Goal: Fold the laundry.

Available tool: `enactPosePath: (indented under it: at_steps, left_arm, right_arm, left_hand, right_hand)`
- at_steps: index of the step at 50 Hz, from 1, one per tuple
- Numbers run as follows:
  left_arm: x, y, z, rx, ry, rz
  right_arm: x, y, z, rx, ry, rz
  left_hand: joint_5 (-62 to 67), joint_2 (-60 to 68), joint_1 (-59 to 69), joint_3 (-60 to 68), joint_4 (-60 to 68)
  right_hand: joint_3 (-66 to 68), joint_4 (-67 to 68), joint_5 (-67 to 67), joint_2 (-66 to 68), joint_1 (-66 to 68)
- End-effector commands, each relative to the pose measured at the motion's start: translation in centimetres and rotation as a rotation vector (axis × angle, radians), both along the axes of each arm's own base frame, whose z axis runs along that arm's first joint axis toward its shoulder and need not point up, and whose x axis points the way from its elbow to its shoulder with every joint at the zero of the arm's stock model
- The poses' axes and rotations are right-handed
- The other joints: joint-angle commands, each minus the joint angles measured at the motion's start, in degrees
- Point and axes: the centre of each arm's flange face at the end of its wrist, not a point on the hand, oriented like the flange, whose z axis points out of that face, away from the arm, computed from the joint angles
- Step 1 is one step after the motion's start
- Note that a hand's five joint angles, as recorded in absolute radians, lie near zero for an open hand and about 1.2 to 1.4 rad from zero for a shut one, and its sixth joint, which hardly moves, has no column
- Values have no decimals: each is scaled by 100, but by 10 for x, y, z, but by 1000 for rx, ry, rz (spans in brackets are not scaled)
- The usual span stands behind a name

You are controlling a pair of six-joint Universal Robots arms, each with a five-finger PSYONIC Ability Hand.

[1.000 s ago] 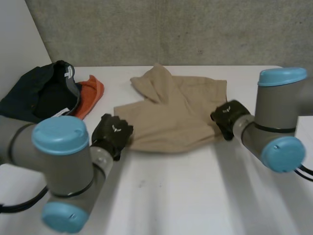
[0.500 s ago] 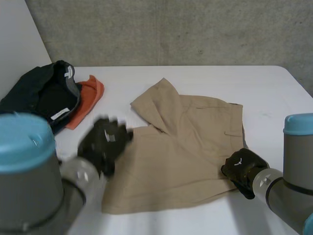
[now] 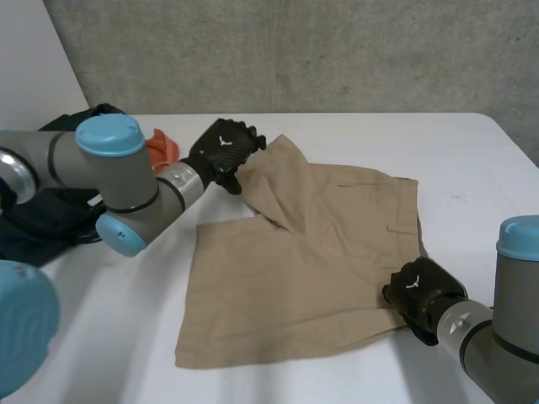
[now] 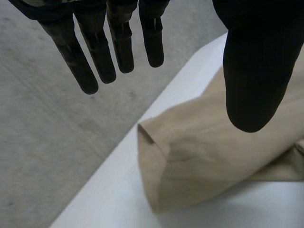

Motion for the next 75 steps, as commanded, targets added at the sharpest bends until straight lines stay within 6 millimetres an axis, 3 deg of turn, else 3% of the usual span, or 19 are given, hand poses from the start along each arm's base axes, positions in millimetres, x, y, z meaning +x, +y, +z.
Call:
enactPosePath:
  at_steps: [1, 10, 23, 30, 34, 43, 52, 60, 65, 71, 75]
  left_arm:
    - [-8, -18, -35, 49, -16, -43]
    - [-13, -31, -58, 64, -21, -54]
    - [-12, -34, -70, 78, -25, -69]
    - [-7, -39, -65, 64, -35, 11]
    - [2, -40, -61, 66, -58, 78]
    - [22, -10, -43, 31, -217, 145]
    - [36, 2, -39, 42, -283, 306]
    - [24, 21, -44, 57, -304, 291]
    - [22, 26, -36, 48, -291, 304]
    - [34, 40, -12, 65, -256, 380]
    - [47, 66, 11, 124, -169, 392]
  right_arm:
    - [-1, 3, -3, 14, -1, -10]
    - [-3, 5, -1, 11, -1, -14]
    - [-9, 5, -5, 25, 5, -37]
    - [-10, 6, -4, 23, 3, -38]
    - [-10, 6, -3, 15, -2, -34]
    - [-8, 4, 0, -4, -13, -31]
    - [-6, 0, 4, -13, -46, -47]
    - [-6, -1, 4, -12, -55, -54]
    - [-5, -2, 4, -19, -59, -53]
    - [-4, -5, 6, -36, -70, -54]
    - [-3, -9, 9, -34, -110, -81]
  left_hand:
    - [449, 487, 558, 493, 469]
    - [817, 856, 927, 862, 838]
    - [3641, 3679, 3750, 3685, 3661]
    - [5408, 5447, 5518, 5453, 5429]
    - [5409, 5447, 5518, 5453, 5429]
    - [5409, 5447, 5518, 5453, 5429]
    - [5409, 5447, 5518, 5453, 5429]
    - [5409, 5447, 5518, 5453, 5429]
    - [1452, 1490, 1561, 1496, 1472]
    - [516, 554, 625, 560, 537]
    - [482, 521, 592, 527, 503]
  right_hand:
    - [1204, 1186, 1319, 1272, 2336]
    - [1204, 1186, 1319, 1272, 2336]
    - [1204, 1186, 1319, 1272, 2336]
    - [1204, 1186, 1319, 1272, 2336]
    - [1204, 1186, 1319, 1272, 2336]
    - [1204, 1186, 1319, 1272, 2336]
    - [1204, 1186, 1319, 1272, 2336]
    - [1204, 1186, 1319, 1272, 2336]
    - [1204, 1186, 1319, 1272, 2336]
    - [1204, 1186, 1319, 1272, 2336]
    - [1204, 1186, 1319, 1272, 2336]
